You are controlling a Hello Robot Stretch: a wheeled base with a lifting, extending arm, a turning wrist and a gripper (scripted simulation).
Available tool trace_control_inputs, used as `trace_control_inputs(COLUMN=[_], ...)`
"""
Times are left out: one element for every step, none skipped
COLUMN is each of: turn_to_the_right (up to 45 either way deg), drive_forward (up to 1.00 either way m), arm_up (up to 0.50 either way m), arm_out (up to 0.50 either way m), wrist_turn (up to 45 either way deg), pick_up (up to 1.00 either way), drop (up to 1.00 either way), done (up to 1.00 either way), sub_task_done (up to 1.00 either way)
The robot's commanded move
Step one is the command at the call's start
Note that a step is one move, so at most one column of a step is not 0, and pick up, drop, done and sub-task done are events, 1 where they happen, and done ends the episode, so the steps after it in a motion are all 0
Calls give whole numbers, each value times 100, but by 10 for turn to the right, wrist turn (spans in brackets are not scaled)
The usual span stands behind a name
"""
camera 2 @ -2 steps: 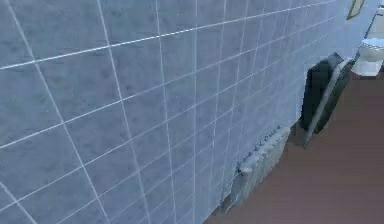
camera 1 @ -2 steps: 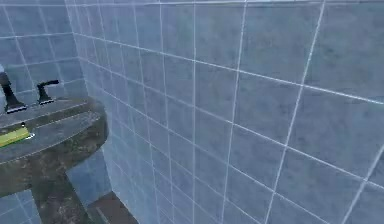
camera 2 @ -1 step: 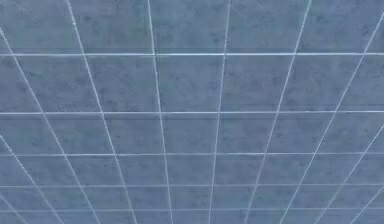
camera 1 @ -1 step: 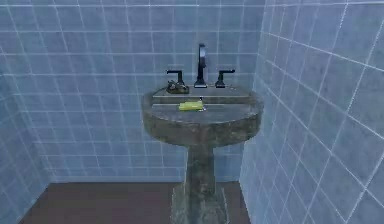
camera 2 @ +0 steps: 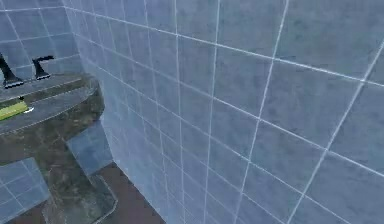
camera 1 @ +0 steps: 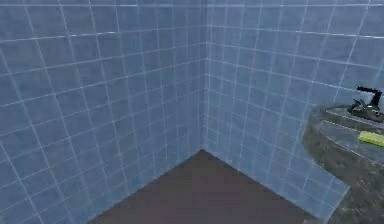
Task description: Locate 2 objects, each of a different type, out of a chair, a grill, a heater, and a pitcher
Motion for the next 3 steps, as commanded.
trace_control_inputs(turn_to_the_right=[-360,0,-450], drive_forward=[0,10,0], arm_up=[0,0,0], arm_out=[0,0,0], wrist_turn=[0,0,0], pick_up=[0,0,0], drop=[0,0,0], done=[0,0,0], sub_task_done=[0,0,0])
